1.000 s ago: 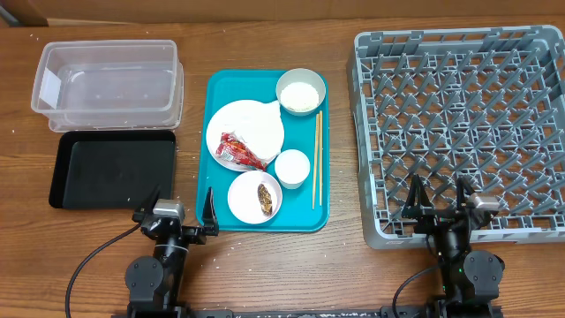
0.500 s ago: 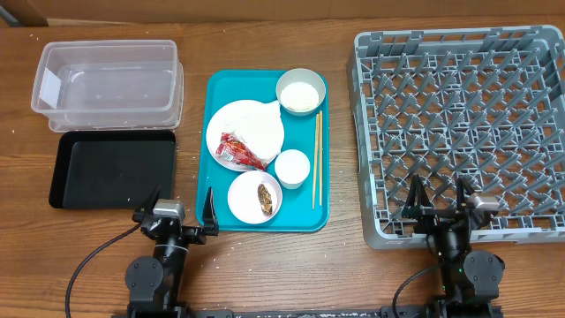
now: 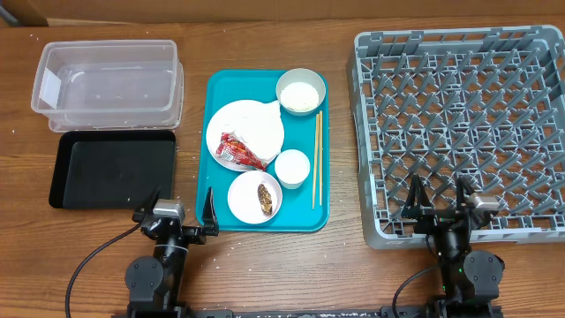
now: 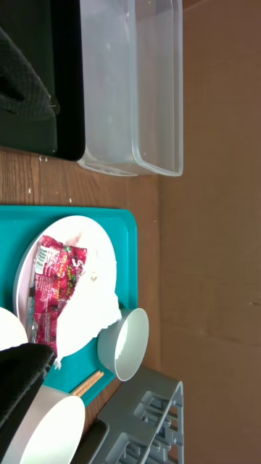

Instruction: Sort waste into correct bins and load items into the dishwasher

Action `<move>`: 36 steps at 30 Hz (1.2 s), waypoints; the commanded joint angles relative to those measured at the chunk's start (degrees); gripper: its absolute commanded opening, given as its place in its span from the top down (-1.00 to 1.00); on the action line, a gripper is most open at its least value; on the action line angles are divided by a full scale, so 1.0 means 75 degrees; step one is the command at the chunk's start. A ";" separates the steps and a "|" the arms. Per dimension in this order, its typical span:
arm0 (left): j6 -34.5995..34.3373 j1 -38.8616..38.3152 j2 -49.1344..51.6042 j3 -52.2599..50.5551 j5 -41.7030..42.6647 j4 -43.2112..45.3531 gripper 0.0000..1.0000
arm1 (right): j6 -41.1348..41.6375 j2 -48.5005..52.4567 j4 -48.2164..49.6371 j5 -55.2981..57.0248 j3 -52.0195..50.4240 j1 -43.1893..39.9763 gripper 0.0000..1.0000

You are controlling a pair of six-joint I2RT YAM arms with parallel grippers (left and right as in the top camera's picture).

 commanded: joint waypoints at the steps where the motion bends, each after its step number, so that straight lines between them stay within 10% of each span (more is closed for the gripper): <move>1: 0.0090 0.0087 -0.0085 -0.0032 0.0032 0.0003 -1.00 | 0.0012 -0.0076 0.0058 -0.0015 -0.0079 0.0035 -1.00; 27: -0.0143 0.0076 0.0085 0.0015 0.0667 0.0216 -1.00 | -0.0003 -0.0064 -0.0396 -0.0793 0.0650 0.0035 -1.00; 36: -0.0198 0.0076 0.1964 0.2095 0.0431 0.0117 -1.00 | -0.0041 0.0720 -0.1769 -0.0799 0.2562 0.0035 -1.00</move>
